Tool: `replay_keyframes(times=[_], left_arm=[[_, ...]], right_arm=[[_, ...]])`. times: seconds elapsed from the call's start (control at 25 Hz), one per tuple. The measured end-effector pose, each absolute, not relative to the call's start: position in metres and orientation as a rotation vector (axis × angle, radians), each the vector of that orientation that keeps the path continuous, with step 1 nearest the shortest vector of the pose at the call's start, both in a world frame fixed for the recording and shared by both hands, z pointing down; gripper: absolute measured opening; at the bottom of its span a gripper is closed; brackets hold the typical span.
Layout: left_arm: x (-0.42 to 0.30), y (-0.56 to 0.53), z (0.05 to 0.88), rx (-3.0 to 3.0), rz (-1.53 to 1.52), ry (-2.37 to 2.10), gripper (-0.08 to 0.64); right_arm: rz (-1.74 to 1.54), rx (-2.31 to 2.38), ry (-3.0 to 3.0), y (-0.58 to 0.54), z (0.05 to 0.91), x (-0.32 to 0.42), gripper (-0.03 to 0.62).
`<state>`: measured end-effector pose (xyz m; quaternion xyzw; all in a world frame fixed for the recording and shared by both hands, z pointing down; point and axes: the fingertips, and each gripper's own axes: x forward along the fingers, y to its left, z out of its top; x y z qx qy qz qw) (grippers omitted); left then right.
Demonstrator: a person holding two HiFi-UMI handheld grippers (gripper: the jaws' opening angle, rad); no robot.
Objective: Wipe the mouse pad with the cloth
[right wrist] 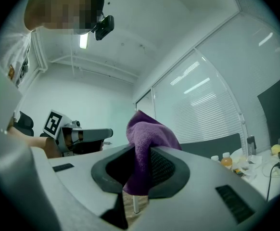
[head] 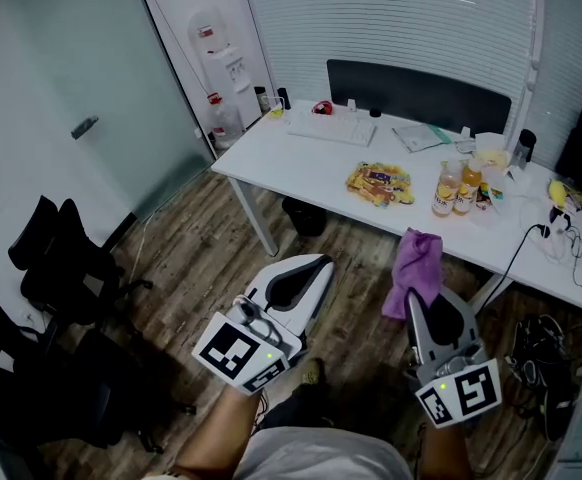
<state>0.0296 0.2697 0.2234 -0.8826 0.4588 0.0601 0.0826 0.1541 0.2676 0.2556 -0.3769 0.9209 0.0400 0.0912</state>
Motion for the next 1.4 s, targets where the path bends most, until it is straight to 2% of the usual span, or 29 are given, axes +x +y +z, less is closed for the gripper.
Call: replay_keyframes(times=[1.4], left_arm=[[-0.087,0.018,0.240,-2.766,0.278,1.152,0.016]], right_arm=[[0.168,-1.481,2.707,0.044,0.267,0.056,0.069]])
